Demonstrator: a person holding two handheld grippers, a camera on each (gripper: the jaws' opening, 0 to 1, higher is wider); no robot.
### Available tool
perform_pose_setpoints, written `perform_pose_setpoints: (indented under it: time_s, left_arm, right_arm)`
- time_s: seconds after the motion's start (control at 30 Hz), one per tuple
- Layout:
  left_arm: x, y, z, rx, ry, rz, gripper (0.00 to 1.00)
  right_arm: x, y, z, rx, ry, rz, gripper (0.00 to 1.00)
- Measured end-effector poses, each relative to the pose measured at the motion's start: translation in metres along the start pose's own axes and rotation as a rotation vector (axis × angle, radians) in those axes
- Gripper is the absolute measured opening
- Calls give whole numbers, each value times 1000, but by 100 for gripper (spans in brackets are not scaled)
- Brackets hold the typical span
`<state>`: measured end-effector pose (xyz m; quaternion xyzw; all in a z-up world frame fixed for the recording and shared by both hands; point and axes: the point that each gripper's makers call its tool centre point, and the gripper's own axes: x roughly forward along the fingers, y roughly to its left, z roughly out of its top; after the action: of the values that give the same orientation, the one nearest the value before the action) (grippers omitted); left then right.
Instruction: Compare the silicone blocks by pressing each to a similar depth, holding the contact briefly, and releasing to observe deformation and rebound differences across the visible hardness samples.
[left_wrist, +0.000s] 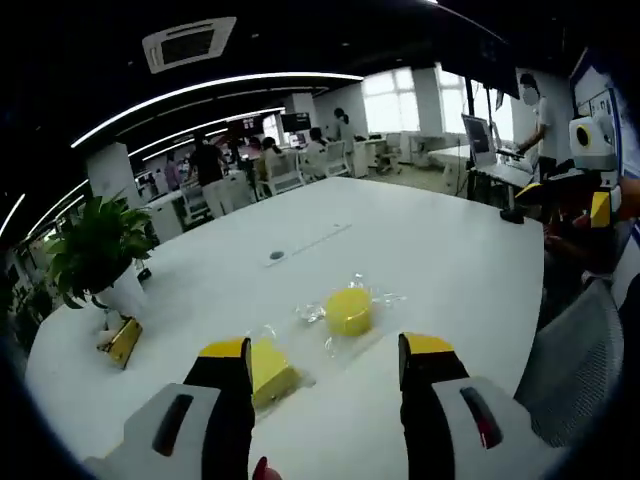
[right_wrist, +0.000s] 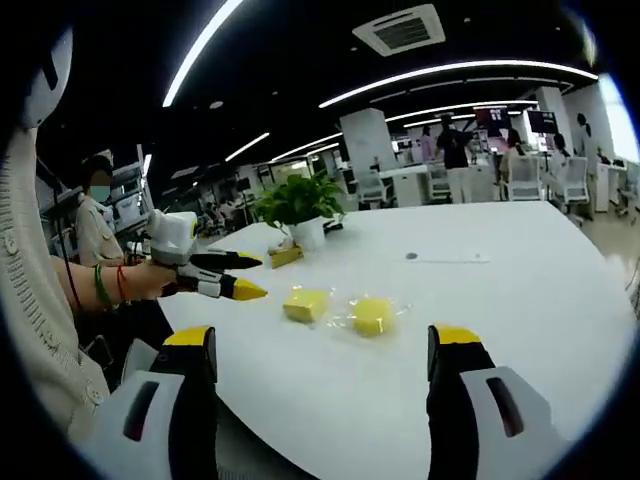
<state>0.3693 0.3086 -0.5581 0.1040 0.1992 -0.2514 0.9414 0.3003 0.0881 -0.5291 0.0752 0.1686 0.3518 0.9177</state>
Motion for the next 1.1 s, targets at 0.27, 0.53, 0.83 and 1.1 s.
perform_pose_setpoints:
  time_s: [0.27,0.53,0.83,1.1]
  left_arm:
    - [-50,-7,0,-93,-49,18,66]
    - [-79,-7,-2,-157,-89,48,73]
    - [-90,-6,-13,-223,-74,52,78]
    - [-94,-1,-15,-224,-63,66,81]
  right_arm:
    - [-3,-4,-5,29,8,-21,84]
    - [-5,-1,-1,-9,-9,-24,84]
    - [-5,3,-5,-15,4,-24,88]
    - [-5,6,-13,-18,29,-18,88]
